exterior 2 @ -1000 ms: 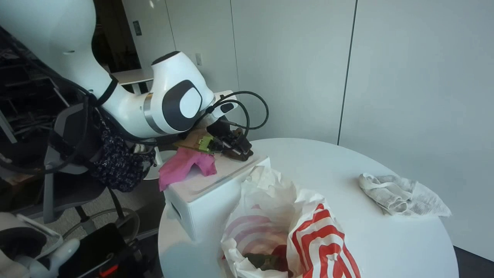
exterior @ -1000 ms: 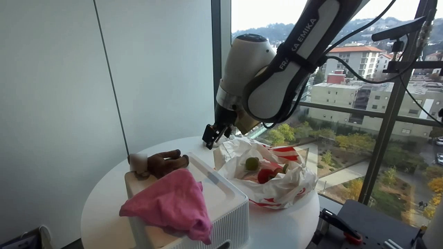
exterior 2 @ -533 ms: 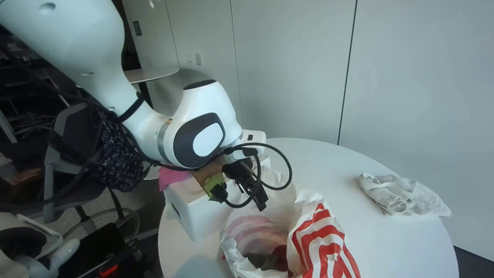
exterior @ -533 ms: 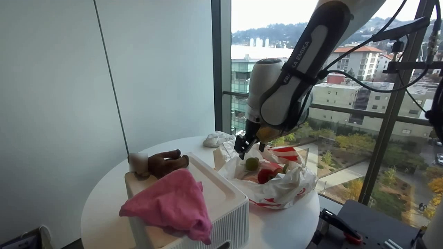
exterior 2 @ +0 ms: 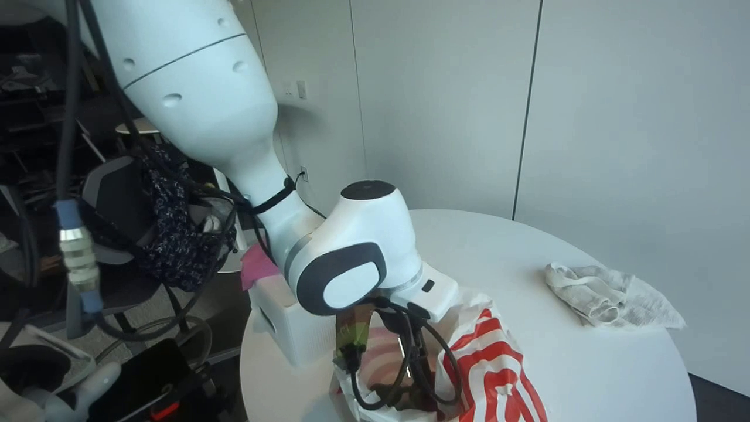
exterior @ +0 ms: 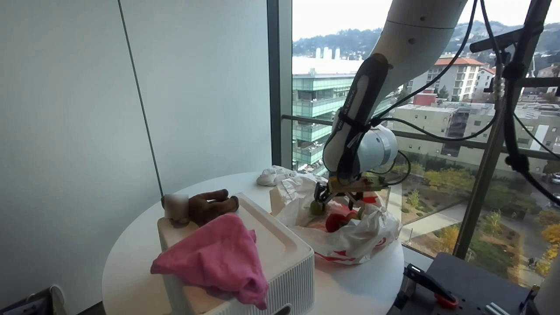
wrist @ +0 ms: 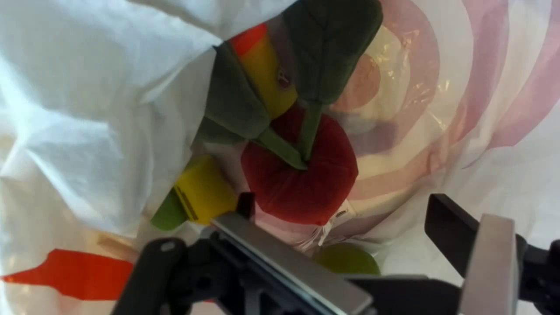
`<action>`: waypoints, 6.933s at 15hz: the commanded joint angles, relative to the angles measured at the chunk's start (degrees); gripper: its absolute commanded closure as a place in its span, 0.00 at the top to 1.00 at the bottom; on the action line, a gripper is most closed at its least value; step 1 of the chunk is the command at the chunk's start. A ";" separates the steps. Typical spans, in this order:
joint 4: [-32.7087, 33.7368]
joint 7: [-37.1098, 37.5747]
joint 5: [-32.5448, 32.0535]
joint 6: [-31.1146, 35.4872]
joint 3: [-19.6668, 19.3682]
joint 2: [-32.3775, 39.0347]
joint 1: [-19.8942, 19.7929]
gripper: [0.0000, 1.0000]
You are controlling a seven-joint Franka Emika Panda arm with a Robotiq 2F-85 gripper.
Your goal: Remove everything from the plastic bag and put it on the white box
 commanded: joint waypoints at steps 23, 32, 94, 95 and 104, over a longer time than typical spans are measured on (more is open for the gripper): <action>4.93 1.12 10.29 -12.53 -12.56 -0.13 10.58 0.03; -1.35 -10.60 9.27 -25.53 -0.92 -24.83 2.97 0.04; 0.82 -12.32 3.23 -9.60 6.30 -4.96 -0.90 1.00; 2.37 -11.44 2.96 -7.62 5.72 -2.32 -0.70 1.00; 20.12 -4.85 10.25 6.88 2.17 18.90 -0.31 1.00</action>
